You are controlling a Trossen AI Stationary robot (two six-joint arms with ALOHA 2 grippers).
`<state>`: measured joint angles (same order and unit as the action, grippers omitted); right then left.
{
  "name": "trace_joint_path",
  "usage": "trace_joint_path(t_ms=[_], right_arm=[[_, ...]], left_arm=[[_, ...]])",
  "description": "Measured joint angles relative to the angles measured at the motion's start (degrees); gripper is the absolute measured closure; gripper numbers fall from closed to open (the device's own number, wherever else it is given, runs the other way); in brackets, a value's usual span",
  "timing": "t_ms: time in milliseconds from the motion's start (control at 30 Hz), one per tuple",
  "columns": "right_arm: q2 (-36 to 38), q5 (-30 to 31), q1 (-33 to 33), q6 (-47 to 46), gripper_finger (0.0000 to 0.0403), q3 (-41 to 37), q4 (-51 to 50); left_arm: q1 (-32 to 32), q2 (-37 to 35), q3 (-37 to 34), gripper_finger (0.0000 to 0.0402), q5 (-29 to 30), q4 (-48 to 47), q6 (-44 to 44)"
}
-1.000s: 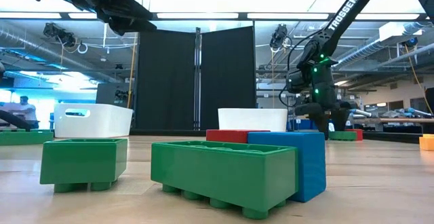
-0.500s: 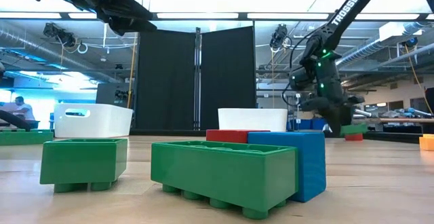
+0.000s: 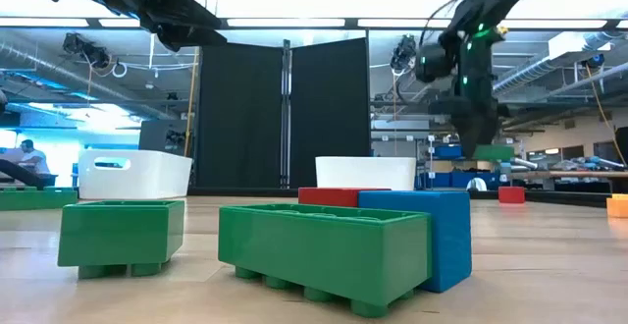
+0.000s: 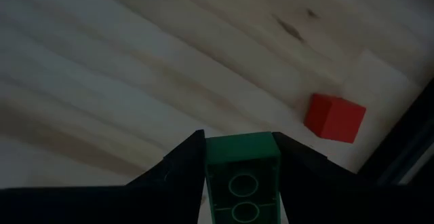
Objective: Sort blocks by size
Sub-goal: Put the green 8 stud game piece into the top right white bin
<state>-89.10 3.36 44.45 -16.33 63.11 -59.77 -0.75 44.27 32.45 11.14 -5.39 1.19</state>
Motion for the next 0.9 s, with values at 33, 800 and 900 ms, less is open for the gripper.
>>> trace_joint_path(t_ms=[33, 800, 900], right_arm=[[1.28, 0.00, -0.68, -0.15, 0.0244, 0.00, 0.19], [-5.66, 2.87, -11.64, -6.91, 0.0242, 22.25, 8.93], [-10.66, 2.79, -10.78, -6.19, 0.0242, 27.15, 8.72]], left_arm=[[0.00, 0.00, 0.00, 0.0104, 0.00, 0.00, 0.00], [0.00, 0.00, 0.00, 0.0104, 0.00, -0.02, 0.03], [0.00, 0.00, 0.00, 0.0104, 0.00, -0.02, 0.04]])
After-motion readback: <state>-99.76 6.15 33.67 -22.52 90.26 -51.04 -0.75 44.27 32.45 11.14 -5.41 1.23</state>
